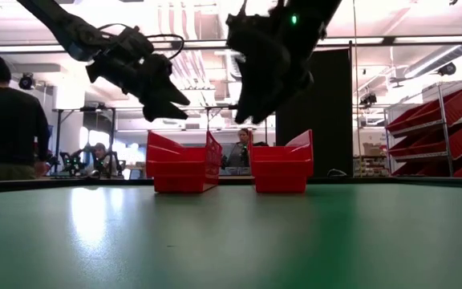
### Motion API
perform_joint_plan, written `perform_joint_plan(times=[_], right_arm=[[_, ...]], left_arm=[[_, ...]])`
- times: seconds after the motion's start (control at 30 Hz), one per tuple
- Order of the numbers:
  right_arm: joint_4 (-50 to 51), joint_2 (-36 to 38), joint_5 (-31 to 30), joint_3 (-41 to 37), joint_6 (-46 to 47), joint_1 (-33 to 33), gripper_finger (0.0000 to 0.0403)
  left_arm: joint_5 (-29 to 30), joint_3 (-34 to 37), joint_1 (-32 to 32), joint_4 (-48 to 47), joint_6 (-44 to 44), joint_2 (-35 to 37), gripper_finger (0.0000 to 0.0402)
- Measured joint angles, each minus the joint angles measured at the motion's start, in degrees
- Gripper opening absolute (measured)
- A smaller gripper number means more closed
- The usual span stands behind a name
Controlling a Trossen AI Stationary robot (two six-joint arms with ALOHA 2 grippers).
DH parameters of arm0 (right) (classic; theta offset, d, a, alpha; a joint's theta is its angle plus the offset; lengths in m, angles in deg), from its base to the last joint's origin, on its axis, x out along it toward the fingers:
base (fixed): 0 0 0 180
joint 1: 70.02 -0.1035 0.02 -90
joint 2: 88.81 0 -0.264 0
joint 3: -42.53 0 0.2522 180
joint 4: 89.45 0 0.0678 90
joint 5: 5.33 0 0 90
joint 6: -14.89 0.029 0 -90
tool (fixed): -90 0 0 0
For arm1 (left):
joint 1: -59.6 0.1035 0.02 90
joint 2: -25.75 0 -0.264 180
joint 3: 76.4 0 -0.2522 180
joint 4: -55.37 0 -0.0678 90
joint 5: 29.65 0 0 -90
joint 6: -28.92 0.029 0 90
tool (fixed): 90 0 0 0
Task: Sort batteries
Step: Return to Home Position
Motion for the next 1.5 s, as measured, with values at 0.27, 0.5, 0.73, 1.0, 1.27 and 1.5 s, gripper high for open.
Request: perform_joint_plan(times=[0.27,0.5,0.73,1.0,1.27,1.5], right_arm=[[-1.18,0.69,0.21,2.53,-9.36,-1.66,0.0274],[-4.02,0.69,0.06,2.53,-10.31,-1.19,0.0254],[-2.56,0.69,1.04,2.53,-7.94,-2.78,0.0239],[-4.49,0.69,0.67,0.49,-7.36,-5.48,0.024],[-10.83,0.6,0.68,-1.95,-8.08,-5.21,0.0253],[-21.66,0.56,0.69,-3.11,-12.19,-4.38,0.0261]], left_arm=[[0.06,-7.13,0.07,-10.9,-0.49,0.46,0.0287],[-1.09,-15.56,-0.08,-19.92,-3.41,-0.9,0.0287],[-5.2,-15.37,-3.61,-22.08,-2.0,3.0,0.0287],[-1.24,3.51,-16.05,-4.55,-8.47,15.39,0.0287],[14.48,23.7,-37.32,21.03,-17.21,25.59,0.0287],[26.61,27.41,-53.32,25.49,-16.55,26.69,0.0287]])
